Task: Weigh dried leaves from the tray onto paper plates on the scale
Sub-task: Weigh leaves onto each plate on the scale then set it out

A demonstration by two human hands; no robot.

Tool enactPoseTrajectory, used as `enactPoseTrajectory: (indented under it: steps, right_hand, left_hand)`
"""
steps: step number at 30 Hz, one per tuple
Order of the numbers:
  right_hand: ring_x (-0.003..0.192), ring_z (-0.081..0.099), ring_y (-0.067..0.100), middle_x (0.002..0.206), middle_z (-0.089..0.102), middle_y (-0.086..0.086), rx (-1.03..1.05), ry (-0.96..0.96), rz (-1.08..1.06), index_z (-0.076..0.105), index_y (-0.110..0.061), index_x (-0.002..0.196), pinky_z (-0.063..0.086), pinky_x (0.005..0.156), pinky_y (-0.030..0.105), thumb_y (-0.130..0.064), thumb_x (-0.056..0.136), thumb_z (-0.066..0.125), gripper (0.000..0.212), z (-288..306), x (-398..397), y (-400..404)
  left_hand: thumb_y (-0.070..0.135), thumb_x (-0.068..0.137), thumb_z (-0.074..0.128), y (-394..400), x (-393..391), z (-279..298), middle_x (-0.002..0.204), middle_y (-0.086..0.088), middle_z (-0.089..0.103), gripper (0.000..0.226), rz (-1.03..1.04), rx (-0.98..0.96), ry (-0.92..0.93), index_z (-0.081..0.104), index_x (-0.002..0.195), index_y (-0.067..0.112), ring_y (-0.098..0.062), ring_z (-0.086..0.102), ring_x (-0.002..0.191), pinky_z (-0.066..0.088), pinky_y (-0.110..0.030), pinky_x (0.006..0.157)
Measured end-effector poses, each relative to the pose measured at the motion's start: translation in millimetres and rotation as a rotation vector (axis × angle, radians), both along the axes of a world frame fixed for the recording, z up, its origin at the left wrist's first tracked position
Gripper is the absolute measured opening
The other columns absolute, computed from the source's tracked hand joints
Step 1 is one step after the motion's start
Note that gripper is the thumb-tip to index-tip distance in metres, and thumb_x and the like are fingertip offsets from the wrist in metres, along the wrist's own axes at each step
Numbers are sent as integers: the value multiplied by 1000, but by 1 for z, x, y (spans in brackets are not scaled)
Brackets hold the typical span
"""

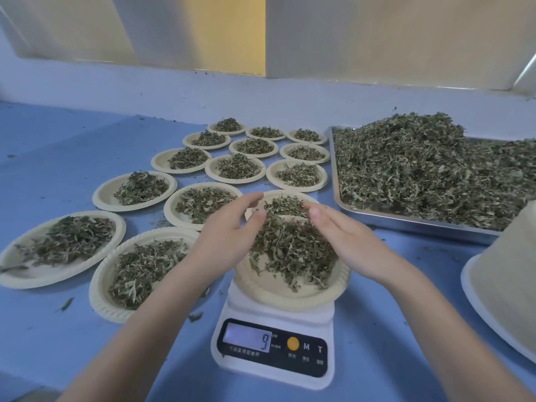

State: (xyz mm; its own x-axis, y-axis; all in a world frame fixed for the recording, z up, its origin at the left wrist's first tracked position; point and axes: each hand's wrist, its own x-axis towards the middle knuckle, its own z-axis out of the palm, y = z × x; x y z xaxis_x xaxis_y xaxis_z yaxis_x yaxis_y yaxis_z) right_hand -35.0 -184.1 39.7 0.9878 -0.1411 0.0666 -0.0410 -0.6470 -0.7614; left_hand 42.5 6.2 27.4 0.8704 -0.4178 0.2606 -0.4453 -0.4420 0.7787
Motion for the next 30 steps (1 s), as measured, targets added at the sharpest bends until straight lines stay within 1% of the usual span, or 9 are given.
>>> enactPoseTrajectory:
  steps: [3, 7, 11, 16, 19, 22, 24, 26, 30]
  right_hand:
    - [127, 35, -6, 142, 41, -24, -9, -5, -40, 41, -39, 141, 21, 96, 15, -57, 94, 31, 52, -1, 2, -4]
    - [113, 34, -15, 138, 45, -24, -74, -21, 18, 46, -40, 136, 24, 84, -1, -54, 95, 34, 45, -6, 4, -1]
    - [115, 32, -12, 142, 44, -21, -120, -37, 32, 44, -36, 139, 23, 91, 12, -52, 96, 33, 47, -12, 7, 2]
    - [119, 38, -8, 139, 46, -20, -86, -79, 5, 45, -36, 138, 25, 92, 15, -52, 95, 39, 46, -18, 7, -1]
    - [124, 40, 2, 140, 47, -14, -273, -95, 34, 45, -31, 139, 28, 94, 17, -51, 92, 47, 51, -14, 10, -2]
    - [126, 43, 15, 136, 48, -4, -526, -107, 49, 48, -32, 137, 35, 104, 33, -61, 85, 47, 59, 0, 20, 5]
    - [119, 48, 17, 130, 47, -4, -615, -75, 53, 48, -40, 133, 43, 91, 34, -69, 80, 45, 61, 12, 28, 14]
    - [115, 50, 19, 126, 47, -3, -743, -30, 70, 47, -46, 131, 40, 76, 32, -75, 77, 46, 60, 18, 36, 24]
    - [111, 54, 23, 121, 53, 0, -872, -26, 91, 52, -44, 126, 36, 70, 32, -74, 76, 51, 59, 22, 47, 40]
  left_hand:
    - [38, 96, 47, -1, 3, -3, 130, 17, 54, 39, 7, -8, 13, 48, 134, 34, -3, 48, 118, 35, -25, 99]
    - [40, 95, 46, -7, 4, -5, 133, 15, 52, 41, 4, 1, 37, 46, 136, 35, -6, 50, 117, 38, -35, 105]
    - [39, 97, 44, -12, 2, -8, 140, 9, 48, 45, -9, 29, 21, 41, 141, 30, -8, 46, 123, 33, -27, 104]
    - [41, 97, 44, -7, 1, -10, 138, 12, 48, 45, 16, -4, 49, 41, 140, 31, -5, 50, 113, 38, -34, 104]
    - [38, 96, 46, -4, -1, -13, 133, 14, 51, 43, 62, -96, 57, 44, 138, 30, -4, 47, 119, 32, -20, 95]
    - [33, 96, 50, -1, -4, -15, 126, 13, 57, 38, 135, -261, 77, 50, 133, 27, -1, 52, 113, 35, -17, 90]
    - [30, 96, 51, 1, -6, -16, 122, 14, 59, 36, 171, -336, 61, 52, 131, 27, 8, 53, 107, 38, -13, 87]
    - [27, 96, 50, 5, -9, -19, 118, 17, 60, 34, 197, -406, 52, 54, 130, 26, 16, 52, 102, 40, -13, 88]
    - [21, 97, 50, 9, -17, -24, 116, 19, 62, 27, 226, -507, 37, 57, 119, 34, 15, 55, 103, 45, -21, 94]
